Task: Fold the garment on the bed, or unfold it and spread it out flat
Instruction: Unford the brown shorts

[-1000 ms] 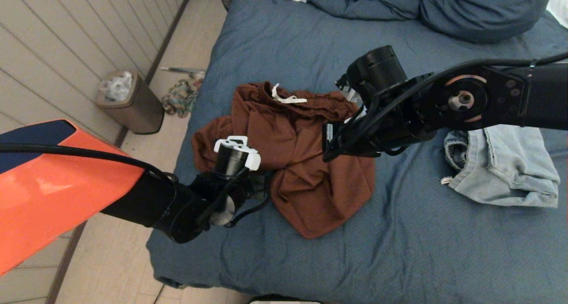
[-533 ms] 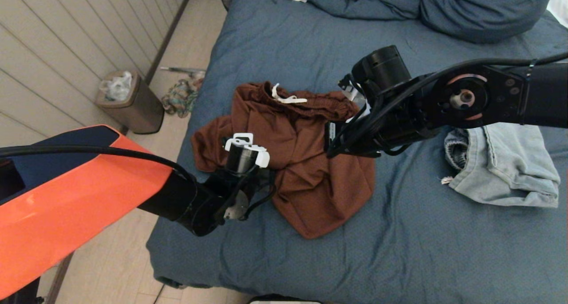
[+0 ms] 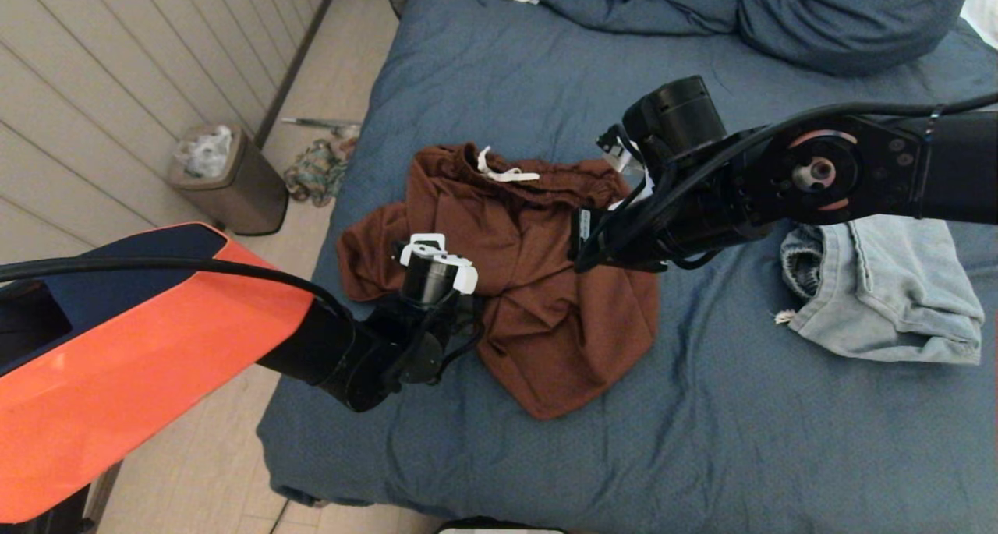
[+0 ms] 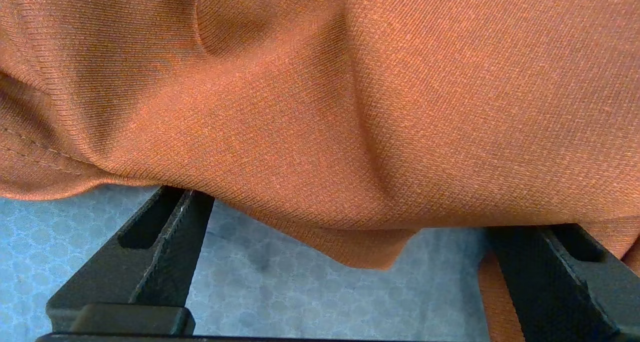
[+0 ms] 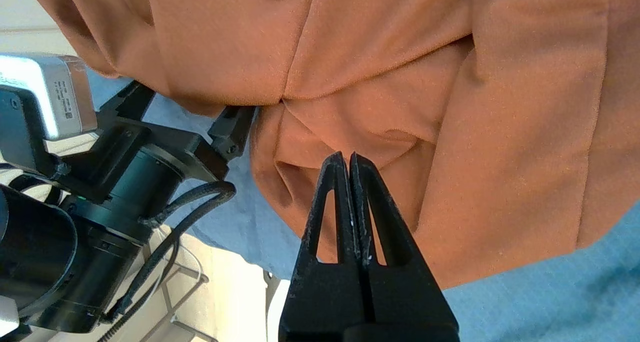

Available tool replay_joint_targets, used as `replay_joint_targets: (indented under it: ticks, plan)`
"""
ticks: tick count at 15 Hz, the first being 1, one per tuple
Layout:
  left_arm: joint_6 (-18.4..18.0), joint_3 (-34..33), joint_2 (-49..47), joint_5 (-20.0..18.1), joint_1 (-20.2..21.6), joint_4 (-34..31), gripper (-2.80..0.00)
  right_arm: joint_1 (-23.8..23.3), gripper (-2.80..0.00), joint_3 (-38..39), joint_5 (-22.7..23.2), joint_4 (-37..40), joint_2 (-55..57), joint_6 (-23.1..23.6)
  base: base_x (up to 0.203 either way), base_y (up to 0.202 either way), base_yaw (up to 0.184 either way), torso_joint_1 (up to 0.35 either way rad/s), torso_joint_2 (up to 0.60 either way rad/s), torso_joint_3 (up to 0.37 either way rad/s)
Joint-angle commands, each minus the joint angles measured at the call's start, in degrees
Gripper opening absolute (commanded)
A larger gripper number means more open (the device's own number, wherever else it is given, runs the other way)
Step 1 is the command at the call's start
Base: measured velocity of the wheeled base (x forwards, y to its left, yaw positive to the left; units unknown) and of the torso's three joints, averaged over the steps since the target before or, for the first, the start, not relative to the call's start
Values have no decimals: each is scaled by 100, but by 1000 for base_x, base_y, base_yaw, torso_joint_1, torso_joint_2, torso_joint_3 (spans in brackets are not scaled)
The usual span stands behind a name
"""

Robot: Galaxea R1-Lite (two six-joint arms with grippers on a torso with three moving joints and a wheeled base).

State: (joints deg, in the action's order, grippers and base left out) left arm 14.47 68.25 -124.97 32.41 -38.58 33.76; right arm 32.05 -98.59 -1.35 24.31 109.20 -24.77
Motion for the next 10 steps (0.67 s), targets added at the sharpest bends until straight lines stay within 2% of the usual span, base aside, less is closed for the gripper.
replay_joint_targets:
  ticks: [1,7,10]
  plan:
    - [12,-58,4,19,0,11,-280,3,-280,42,-6,-67,-2,-19,0,0,0,0,0,0]
    - [38,-89,83,63,1,51,-280,3,-280,42,-12,-70,4,-19,0,0,0,0,0,0]
    - [68,-346,313,292,-16,74,-280,3,-280,25,-24,-67,-5,-21,0,0,0,0,0,0]
